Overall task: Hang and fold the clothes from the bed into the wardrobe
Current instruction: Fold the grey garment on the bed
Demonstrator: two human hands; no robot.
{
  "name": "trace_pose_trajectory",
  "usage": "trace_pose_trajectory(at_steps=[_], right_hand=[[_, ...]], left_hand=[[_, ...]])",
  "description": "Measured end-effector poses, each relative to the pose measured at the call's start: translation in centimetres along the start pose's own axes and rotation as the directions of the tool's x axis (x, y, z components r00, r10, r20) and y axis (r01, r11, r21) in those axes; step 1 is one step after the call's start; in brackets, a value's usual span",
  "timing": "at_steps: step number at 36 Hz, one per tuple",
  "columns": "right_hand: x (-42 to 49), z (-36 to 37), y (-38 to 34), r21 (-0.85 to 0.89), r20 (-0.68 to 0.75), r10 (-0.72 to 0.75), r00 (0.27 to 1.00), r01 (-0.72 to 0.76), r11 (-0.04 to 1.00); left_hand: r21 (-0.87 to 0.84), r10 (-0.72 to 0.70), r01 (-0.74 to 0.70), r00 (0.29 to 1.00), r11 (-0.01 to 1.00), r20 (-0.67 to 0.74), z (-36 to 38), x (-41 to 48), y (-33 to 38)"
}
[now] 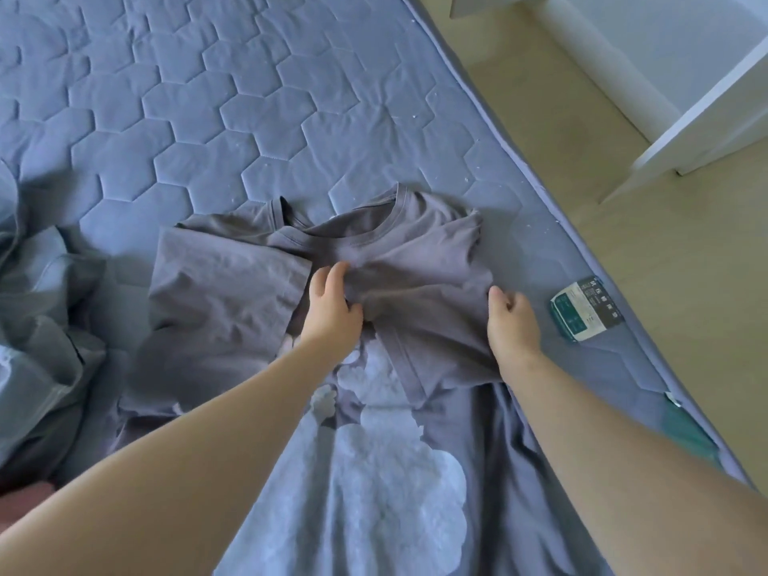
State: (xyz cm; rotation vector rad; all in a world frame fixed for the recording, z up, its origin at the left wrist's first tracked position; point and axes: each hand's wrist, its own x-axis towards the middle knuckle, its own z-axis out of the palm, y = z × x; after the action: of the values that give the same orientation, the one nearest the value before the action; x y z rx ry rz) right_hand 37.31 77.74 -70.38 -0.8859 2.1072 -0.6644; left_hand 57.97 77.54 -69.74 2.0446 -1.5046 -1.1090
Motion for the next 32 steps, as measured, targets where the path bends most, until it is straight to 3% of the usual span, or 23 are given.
trace_pose_trajectory(at_steps=[2,4,6,8,11,14,16,21,25,32], right_hand=[[-1.4,-0.3,1.2,0.005,0.046,-0.005,0.999,0.005,1.000],[-3.1,-1.0,2.8,-0.018,0.096,0.025,0.995,-0.023,1.000],[-4.8,-1.9,4.4,-0.018,0.135,0.057,0.989,-0.055,0.998],[-6.3,-2.9,5.6,0.004,0.173,0.085,0.981,-0.087,0.996],[-8.1,-4.1,7.1,0.063,0.227,0.117,0.967,-0.135,0.989],[-9.3,-5.1,8.0,0.089,0.255,0.098,0.962,-0.125,0.988],[-9.6,-5.6,8.2,0.055,0.218,0.046,0.975,-0.060,0.997],[-10.3,-6.6,8.7,0.092,0.139,-0.069,0.988,0.057,0.994],[-11.2,-7.1,9.3,0.130,0.190,-0.054,0.980,0.029,0.991],[-11.7,-7.4,10.1,0.228,0.243,-0.062,0.968,0.005,0.974]], left_hand=[[0.177,0.050,-0.031,0.993,0.984,-0.104,0.5,-1.6,-0.1],[0.393,0.191,-0.109,0.965,0.913,-0.177,1.2,-3.7,-0.1],[0.512,0.352,-0.256,0.931,0.820,-0.098,1.9,-5.5,-0.2],[0.612,0.425,-0.399,0.898,0.682,0.112,2.8,-6.8,-0.5],[0.612,0.387,-0.506,0.862,0.608,0.328,3.6,-7.7,-0.6],[0.458,0.454,-0.501,0.864,0.734,0.218,3.8,-8.6,0.9],[0.391,0.413,-0.466,0.885,0.794,0.216,3.8,-8.5,2.3],[0.361,0.310,-0.464,0.858,0.809,0.409,4.6,-7.7,6.1],[0.516,0.225,-0.510,0.826,0.688,0.516,6.2,-6.5,7.8],[0.596,0.104,-0.528,0.794,0.605,0.599,8.2,-4.5,10.5]])
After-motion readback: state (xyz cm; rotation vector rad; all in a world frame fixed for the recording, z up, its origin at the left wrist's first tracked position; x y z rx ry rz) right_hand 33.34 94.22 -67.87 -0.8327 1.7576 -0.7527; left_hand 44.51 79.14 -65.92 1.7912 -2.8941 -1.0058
